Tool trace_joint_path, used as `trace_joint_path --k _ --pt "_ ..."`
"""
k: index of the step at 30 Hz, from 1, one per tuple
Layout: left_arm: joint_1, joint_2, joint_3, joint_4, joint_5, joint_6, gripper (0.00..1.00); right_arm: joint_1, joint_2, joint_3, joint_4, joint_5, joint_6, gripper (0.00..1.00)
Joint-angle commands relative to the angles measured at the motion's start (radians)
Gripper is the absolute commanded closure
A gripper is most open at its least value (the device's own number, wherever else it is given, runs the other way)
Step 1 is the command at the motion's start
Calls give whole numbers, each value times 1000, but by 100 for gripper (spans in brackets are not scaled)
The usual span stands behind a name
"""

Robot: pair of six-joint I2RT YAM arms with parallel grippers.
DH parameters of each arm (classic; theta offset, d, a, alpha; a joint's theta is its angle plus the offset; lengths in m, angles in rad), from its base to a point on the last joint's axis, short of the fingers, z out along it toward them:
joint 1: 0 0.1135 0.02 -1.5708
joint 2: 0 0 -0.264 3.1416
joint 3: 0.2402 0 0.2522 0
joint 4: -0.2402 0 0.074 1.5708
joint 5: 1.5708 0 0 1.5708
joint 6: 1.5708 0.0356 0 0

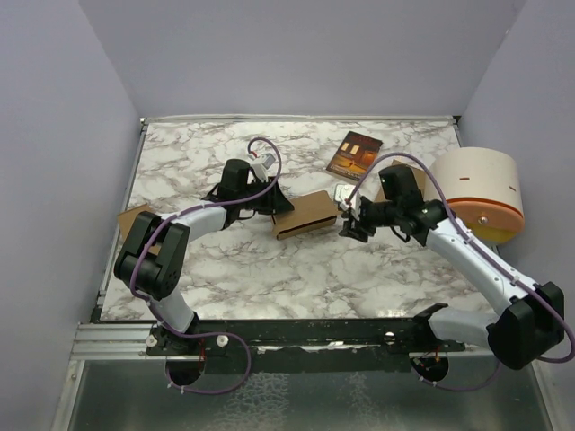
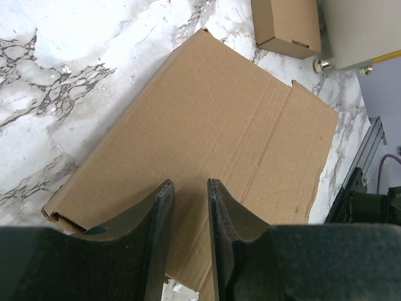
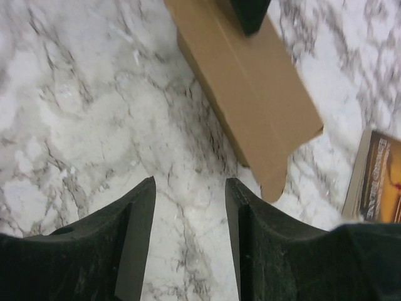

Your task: Fold the paper box

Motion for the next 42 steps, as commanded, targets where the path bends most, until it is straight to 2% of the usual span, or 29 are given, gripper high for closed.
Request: trace_joint_path --k 1,6,12,15,34,39,42 --pt "-8 12 -10 -17 -7 10 69 -1 48 121 -59 -255 39 51" --pt "-10 13 -12 -17 -8 11 69 -1 208 191 113 -334 256 54" --pt "-13 12 -19 -17 -9 10 69 -3 423 317 75 -291 290 75" --pt "-15 13 -26 -12 -10 10 69 -5 447 318 97 -296 314 77" --pt "-32 77 -46 2 -21 5 69 -57 613 273 149 -98 347 80" --pt "-32 58 -37 4 -30 0 69 -71 635 275 145 -106 340 78" --pt "-32 38 -25 11 -33 -8 68 -81 616 275 142 -162 332 76"
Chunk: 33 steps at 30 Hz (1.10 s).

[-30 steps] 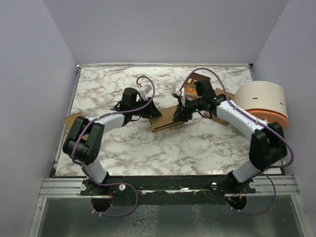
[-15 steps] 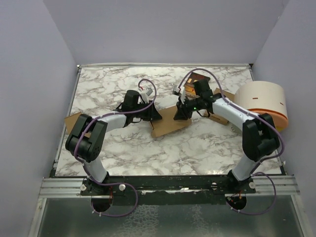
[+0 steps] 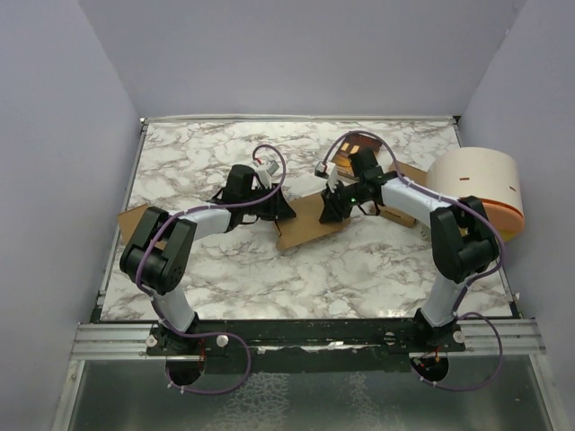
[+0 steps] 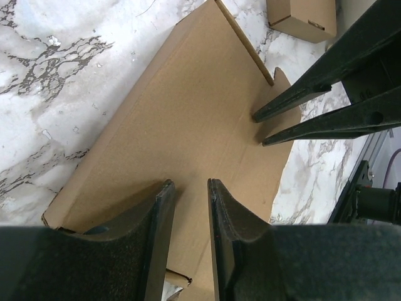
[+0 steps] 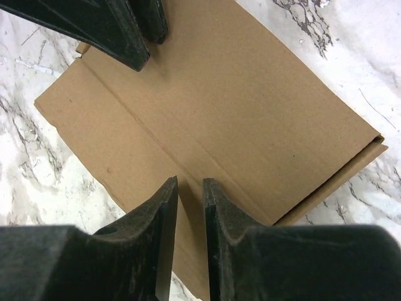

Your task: Fold the paper box

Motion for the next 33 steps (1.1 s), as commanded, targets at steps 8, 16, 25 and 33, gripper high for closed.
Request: trace_joint_path --k 8,16,25,33 --pt "-9 -115 -3 65 -37 -52 63 -72 -78 -41 68 -209 10 68" --pt "-9 -199 -78 142 -55 -76 62 -96 -16 -61 141 -123 97 68" --pt "-5 -335 -228 232 -155 -76 63 -105 37 -51 128 -76 105 68" --pt "8 -491 -321 228 -299 -41 63 -114 -69 -56 134 -274 76 61"
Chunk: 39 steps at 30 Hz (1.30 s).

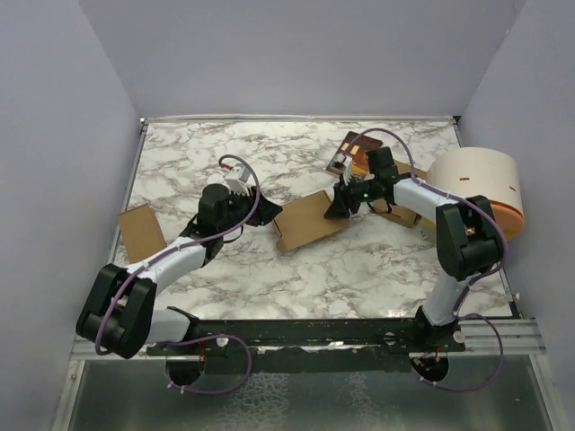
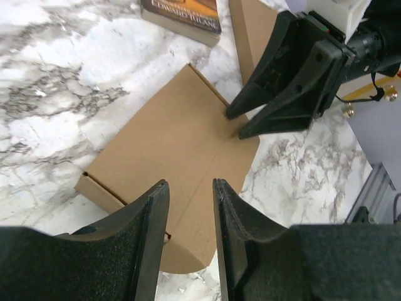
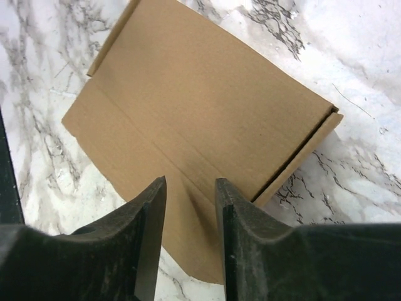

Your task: Fold the paper box

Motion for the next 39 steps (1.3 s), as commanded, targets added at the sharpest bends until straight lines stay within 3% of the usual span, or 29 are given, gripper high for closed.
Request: trace_joint_path --k 1,4,8,10,15,21,27,34,39 --pt "11 -98 -39 34 -128 31 63 -11 -91 -11 25 -117 -11 59" --pt "12 -160 -71 34 -182 34 56 -24 -141 -22 68 -116 25 51" --pt "14 -223 -139 70 -243 -10 14 -35 -131 -18 128 -45 120 38" --pt "18 -236 -174 86 -249 -45 2 -45 -86 9 126 -28 152 37" --pt "26 -229 -224 115 -184 -98 1 -72 10 57 127 74 257 38" --pt "29 -145 -283 264 -103 -210 3 -90 54 36 154 65 315 46" --pt "29 -72 -275 299 -92 -252 6 -105 117 37 161 25 355 55" --pt "25 8 -289 361 -83 -299 6 -116 152 38 164 -34 373 58" --pt "15 59 -279 367 -90 -313 6 -122 167 28 170 -4 397 70"
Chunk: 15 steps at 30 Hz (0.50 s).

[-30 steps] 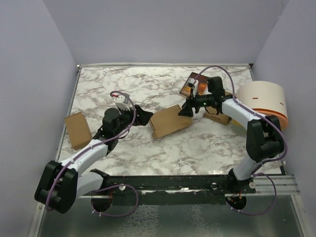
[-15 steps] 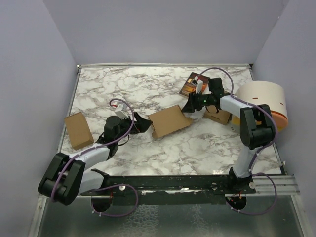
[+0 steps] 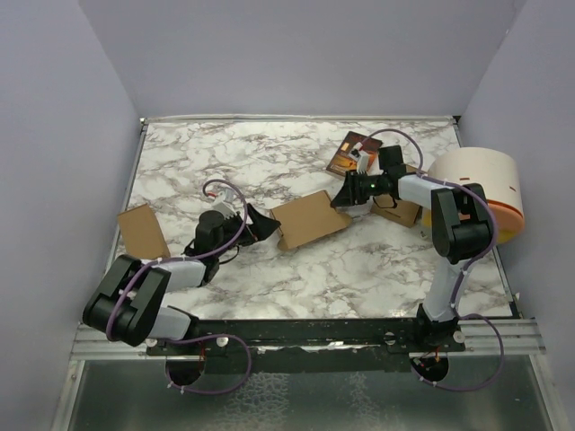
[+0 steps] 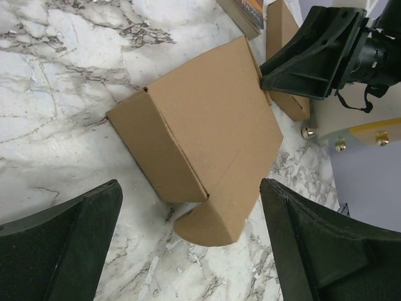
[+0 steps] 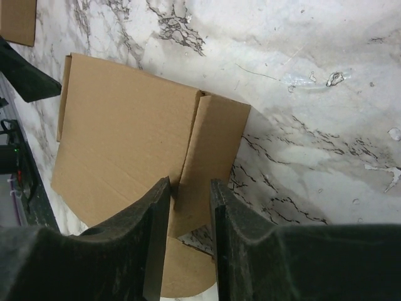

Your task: Fold the paper box

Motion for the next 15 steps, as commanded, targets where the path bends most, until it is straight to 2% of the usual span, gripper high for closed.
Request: trace_joint_path --k 1,4,15 --pt "-11 36 6 50 17 -25 6 -12 35 -10 24 8 27 72" --pt "-21 53 11 58 7 -24 6 -28 50 -12 21 10 40 77" --pt "-79 133 44 125 -42 -72 5 -48 66 -15 19 -14 53 78"
